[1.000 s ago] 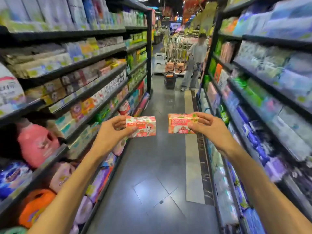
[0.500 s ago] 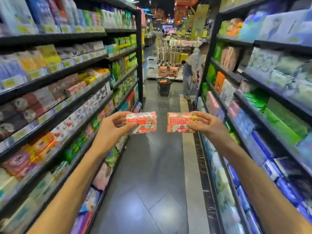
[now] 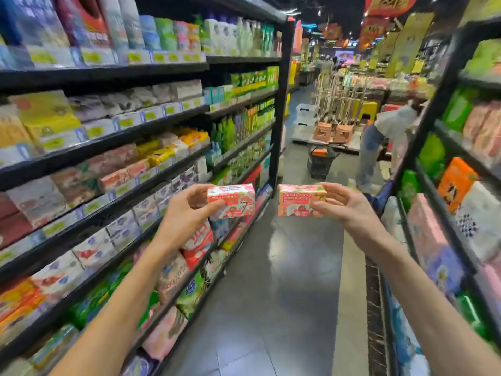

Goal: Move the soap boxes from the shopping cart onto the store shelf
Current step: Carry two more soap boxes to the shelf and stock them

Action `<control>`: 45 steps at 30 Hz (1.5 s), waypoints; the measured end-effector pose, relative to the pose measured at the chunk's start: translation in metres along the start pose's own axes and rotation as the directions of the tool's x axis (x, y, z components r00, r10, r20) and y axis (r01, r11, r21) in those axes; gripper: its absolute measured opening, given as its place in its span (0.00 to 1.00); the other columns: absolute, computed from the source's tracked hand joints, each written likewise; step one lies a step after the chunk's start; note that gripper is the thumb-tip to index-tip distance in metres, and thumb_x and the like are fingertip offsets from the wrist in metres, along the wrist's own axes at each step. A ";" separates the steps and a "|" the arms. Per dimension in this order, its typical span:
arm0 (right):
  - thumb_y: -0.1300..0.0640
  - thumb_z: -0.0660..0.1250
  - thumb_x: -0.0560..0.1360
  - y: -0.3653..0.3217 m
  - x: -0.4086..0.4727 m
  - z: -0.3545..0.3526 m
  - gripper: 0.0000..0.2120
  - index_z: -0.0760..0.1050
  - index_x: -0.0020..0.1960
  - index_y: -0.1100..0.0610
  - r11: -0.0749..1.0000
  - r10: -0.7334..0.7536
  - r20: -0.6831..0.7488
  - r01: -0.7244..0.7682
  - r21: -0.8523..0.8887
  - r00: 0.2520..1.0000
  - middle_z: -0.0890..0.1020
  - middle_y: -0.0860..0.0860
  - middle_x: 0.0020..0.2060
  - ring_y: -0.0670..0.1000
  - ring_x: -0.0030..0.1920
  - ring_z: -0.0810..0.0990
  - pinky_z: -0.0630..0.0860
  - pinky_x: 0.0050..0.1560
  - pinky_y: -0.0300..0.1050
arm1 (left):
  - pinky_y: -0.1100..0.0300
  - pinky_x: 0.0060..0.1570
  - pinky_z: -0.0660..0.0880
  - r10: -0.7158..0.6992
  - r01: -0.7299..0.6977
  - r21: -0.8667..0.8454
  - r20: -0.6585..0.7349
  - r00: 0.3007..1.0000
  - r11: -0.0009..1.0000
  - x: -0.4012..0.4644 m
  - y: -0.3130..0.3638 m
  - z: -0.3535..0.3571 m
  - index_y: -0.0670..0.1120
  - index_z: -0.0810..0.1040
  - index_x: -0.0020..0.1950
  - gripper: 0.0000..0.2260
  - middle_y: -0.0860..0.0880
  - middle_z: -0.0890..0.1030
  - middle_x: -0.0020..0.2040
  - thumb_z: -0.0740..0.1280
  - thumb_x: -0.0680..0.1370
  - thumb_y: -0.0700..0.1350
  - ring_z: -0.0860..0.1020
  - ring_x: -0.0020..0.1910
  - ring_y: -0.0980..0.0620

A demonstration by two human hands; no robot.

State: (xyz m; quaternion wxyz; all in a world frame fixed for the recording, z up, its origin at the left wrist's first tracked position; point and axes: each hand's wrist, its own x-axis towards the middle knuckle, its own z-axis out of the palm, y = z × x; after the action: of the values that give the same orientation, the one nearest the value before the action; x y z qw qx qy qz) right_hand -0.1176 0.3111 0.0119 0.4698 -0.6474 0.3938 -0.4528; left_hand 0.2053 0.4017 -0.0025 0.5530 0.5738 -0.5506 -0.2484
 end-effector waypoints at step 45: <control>0.45 0.76 0.69 0.095 0.494 0.429 0.33 0.73 0.70 0.56 0.967 -0.202 0.861 0.235 0.099 0.467 0.80 0.48 0.63 0.44 0.60 0.80 0.74 0.53 0.29 | 0.58 0.55 0.73 -0.219 0.615 0.109 -0.874 0.433 0.781 0.227 -0.196 -0.200 0.48 0.78 0.66 0.21 0.52 0.81 0.55 0.74 0.75 0.53 0.80 0.55 0.51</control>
State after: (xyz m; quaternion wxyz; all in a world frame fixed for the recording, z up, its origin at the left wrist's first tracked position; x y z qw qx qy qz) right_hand 0.4234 -0.0669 -0.0367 0.5309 -0.8388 0.0271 -0.1174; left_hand 0.5156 0.2253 -0.0541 0.5260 0.8437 -0.0993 0.0406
